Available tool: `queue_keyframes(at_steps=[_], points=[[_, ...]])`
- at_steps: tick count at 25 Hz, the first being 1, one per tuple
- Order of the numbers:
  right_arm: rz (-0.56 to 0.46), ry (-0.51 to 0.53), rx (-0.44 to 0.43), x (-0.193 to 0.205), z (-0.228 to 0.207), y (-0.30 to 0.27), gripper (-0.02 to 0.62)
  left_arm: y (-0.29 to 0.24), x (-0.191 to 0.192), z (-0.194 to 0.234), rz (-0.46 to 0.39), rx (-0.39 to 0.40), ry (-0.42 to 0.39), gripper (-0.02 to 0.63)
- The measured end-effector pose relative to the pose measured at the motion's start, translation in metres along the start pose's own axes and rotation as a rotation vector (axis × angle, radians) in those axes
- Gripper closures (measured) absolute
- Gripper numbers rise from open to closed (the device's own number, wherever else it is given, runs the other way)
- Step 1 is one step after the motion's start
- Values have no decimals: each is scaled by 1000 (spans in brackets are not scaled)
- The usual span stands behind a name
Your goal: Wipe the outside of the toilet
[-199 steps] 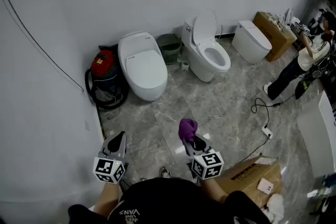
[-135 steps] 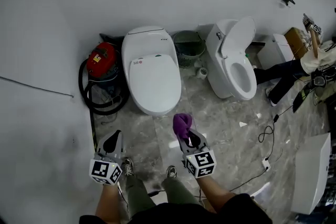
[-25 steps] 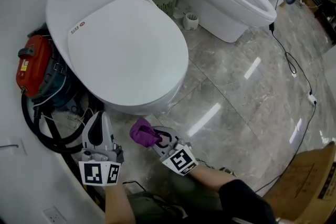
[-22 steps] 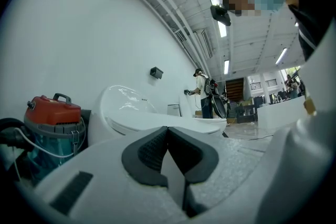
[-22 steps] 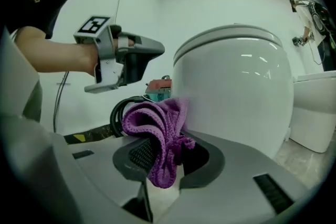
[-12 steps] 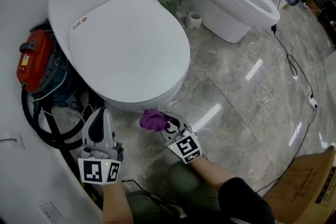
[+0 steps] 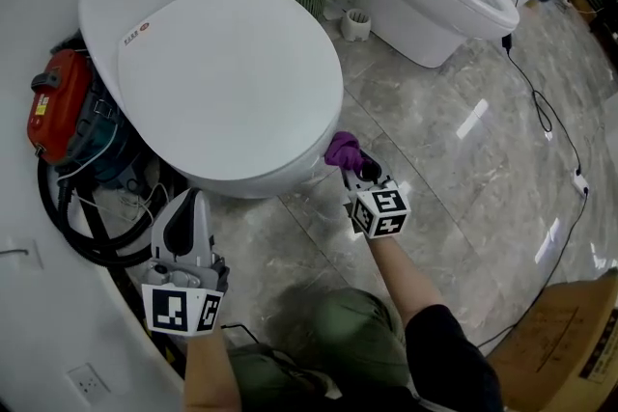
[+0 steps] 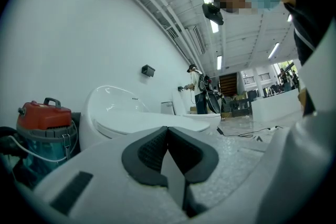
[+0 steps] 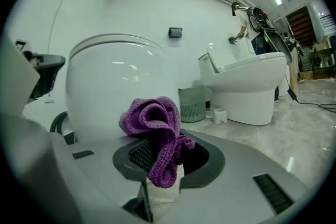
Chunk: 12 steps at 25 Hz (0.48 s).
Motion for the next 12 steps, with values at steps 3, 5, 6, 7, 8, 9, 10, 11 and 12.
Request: queue_keyframes(at_steps=[3, 5, 6, 7, 8, 9, 10, 11, 12], points=[[29, -32, 94, -3, -35, -25, 491, -1, -2, -6, 2, 2, -15, 606], [49, -35, 129, -5, -48, -37, 491, -2, 0, -10, 12, 6, -27, 606], [54, -38, 135, -6, -51, -40, 491, -3, 1, -12, 19, 9, -31, 606], [54, -41, 134, -8, -53, -42, 491, -4, 2, -14, 24, 11, -35, 606], [49, -43, 128, -10, -52, -41, 491, -5, 2, -15, 27, 12, -36, 606], [40, -44, 119, -12, -51, -38, 491, -5, 1, -15, 28, 12, -37, 606], [31, -47, 108, -13, -48, -35, 491, -6, 1, -15, 26, 11, -37, 606], [22, -54, 97, -13, -46, -30, 491, -7, 0, -14, 24, 10, -36, 606], [15, -64, 85, -12, -43, -25, 491, -7, 0, -14, 23, 11, -35, 606]])
Point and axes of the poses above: the fingertips, and each gripper's own axes: y backward along the fingers, z to its left, x out of its underside, the point moved 1 cm from there along y, backward along the fingers, and after that the axes turned 10 degrees about z, right-handed, at the moved point
